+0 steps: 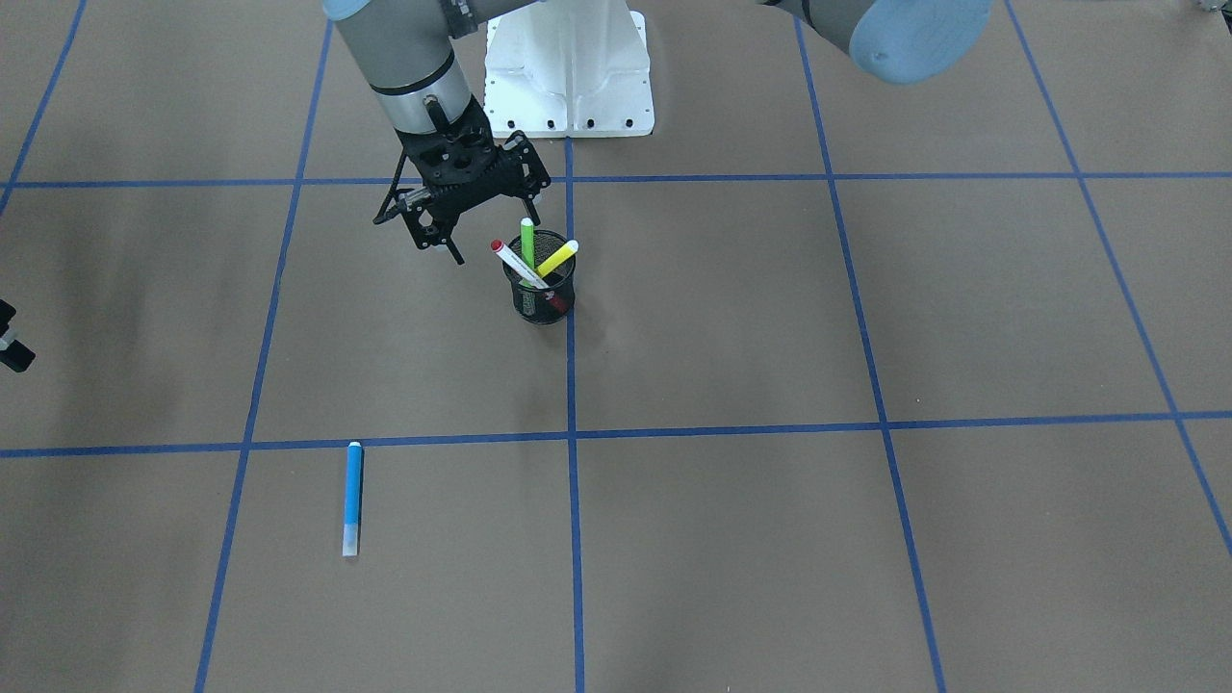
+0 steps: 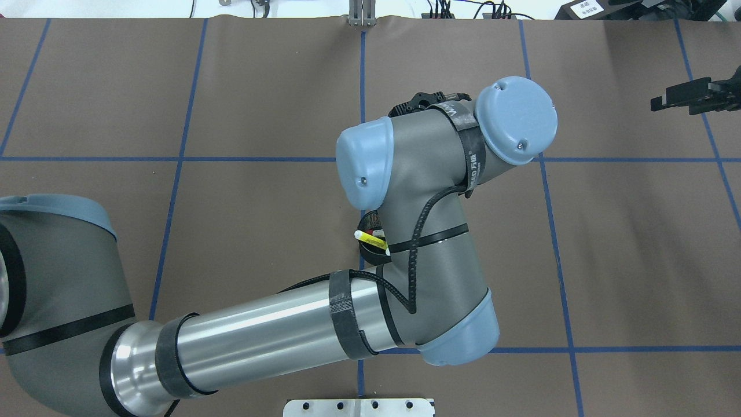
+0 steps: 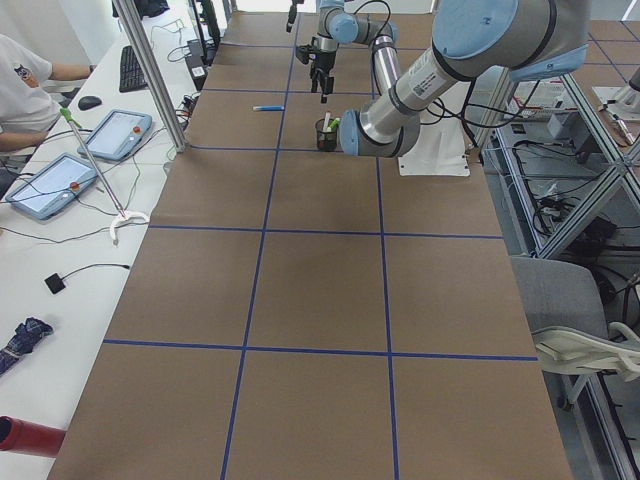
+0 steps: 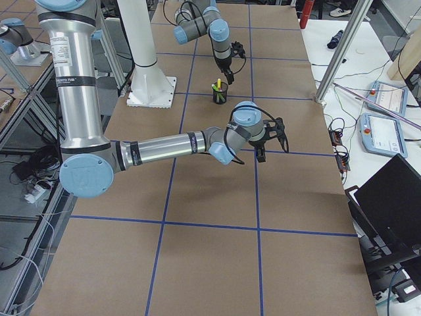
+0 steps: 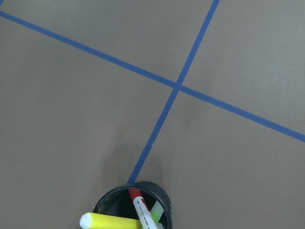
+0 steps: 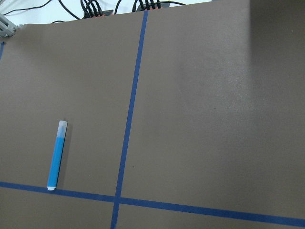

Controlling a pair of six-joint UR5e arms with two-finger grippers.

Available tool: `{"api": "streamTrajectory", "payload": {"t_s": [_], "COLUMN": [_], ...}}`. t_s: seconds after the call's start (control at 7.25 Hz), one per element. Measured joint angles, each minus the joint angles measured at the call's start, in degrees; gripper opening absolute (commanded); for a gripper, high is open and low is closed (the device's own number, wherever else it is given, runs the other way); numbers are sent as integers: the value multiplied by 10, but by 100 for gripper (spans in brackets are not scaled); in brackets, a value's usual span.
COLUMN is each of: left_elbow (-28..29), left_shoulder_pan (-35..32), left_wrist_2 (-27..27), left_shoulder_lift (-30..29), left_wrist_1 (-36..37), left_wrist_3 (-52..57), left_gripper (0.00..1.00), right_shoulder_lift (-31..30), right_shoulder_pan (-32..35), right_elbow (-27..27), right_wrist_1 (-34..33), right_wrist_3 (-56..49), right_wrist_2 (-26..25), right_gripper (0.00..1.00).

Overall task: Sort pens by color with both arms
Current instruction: 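Lower the left gripper and grasp the red-capped white marker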

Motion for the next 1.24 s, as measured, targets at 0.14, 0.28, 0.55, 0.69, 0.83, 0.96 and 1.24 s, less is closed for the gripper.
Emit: {"api": "streamTrajectory", "payload": {"t_s": [0.14, 0.28, 0.55, 0.69, 0.83, 0.96, 1.24], "left_elbow": [22, 39, 62, 72, 78, 85, 101], "left_shoulder_pan": [5, 11, 21, 26, 30, 33, 34], "left_wrist_2": [7, 16, 23, 24, 24, 24, 25], "left_shoulder_lift": [-8, -11, -15, -15, -16, -19, -29], "left_wrist_1": [1, 1, 1, 1, 2, 2, 2], "left_wrist_3": [3, 9, 23, 28, 36, 40, 43], "left_gripper": [99, 99, 99, 98, 96, 89, 68], "right_shoulder_lift": [-1, -2, -3, -4, -4, -5, -5], "right_shoulder_pan": [0, 0, -1, -1, -1, -1, 0], "right_elbow": [-1, -3, -5, -5, -5, -5, -5], "right_wrist_1": [0, 0, 0, 0, 0, 0, 0], "right_wrist_3": [-5, -10, -16, -17, -17, -17, -17], "right_wrist_2": [0, 0, 0, 0, 0, 0, 0], "right_gripper": [99, 100, 100, 100, 100, 100, 100]}}
